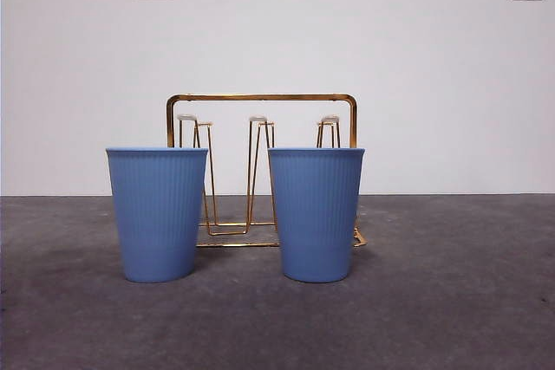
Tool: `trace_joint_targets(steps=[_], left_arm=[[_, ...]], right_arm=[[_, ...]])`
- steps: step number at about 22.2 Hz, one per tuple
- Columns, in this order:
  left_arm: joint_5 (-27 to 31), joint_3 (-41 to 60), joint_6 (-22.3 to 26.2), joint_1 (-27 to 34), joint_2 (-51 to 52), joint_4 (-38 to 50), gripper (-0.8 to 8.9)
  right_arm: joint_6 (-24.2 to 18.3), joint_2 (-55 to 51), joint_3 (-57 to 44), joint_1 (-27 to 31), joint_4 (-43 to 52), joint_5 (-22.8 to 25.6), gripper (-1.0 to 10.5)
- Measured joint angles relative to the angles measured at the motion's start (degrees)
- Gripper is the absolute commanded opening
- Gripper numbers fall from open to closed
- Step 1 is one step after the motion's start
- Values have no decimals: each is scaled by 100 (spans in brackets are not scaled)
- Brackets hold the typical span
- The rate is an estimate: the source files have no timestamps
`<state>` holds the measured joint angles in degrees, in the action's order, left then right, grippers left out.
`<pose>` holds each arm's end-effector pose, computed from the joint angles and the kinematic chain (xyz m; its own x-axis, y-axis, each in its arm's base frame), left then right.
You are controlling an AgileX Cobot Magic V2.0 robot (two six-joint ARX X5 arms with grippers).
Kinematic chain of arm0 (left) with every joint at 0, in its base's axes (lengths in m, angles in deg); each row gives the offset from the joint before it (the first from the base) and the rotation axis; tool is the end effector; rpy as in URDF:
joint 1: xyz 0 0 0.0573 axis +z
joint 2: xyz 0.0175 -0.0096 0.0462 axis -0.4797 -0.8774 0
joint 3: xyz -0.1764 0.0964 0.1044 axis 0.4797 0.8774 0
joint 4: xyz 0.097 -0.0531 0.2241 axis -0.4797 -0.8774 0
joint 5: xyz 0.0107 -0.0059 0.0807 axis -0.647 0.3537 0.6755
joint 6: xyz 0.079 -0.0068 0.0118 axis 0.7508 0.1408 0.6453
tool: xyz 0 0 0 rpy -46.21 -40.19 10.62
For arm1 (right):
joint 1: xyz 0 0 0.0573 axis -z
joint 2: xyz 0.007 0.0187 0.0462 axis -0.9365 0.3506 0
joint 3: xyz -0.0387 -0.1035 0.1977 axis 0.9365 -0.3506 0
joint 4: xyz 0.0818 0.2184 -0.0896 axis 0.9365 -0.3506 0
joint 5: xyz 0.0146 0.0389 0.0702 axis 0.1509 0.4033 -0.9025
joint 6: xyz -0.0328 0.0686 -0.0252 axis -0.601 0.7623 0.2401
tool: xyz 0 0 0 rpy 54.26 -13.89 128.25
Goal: Pick up cup 1,put cup 1 in the cup rack,pick up cup 2,put cup 2 in the cup rack
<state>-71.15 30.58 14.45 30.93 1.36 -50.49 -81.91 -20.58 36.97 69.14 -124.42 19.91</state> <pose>0.1228 -0.0397 0.2825 0.6526 -0.6467 -0.3947 0.5012 0.7592 -0.4152 0.1383 0.0397 0.3186 0.6022 0.5941 -0.5333 -0.5150 0.7995 0.3091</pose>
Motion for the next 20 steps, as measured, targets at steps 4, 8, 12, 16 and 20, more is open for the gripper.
trace_joint_targets(steps=[4, 8, 12, 16, 20], left_arm=[[0, -385, 437, -210, -378, -485, -6], [-2, -597, 551, -332, -590, -494, -3], [-162, -621, 564, -356, -780, -498, 273], [-675, -623, 544, -363, -988, -481, 605], [-1257, -623, 444, -516, -1113, -103, 605]], right_arm=[[-284, 361, 271, -85, -343, -24, -8], [-387, 461, 271, -227, -420, -24, 2], [-391, 496, 275, -229, -339, -24, 232], [-275, 640, 282, -229, -214, -24, 506], [-151, 960, 293, -297, -74, -22, 505]])
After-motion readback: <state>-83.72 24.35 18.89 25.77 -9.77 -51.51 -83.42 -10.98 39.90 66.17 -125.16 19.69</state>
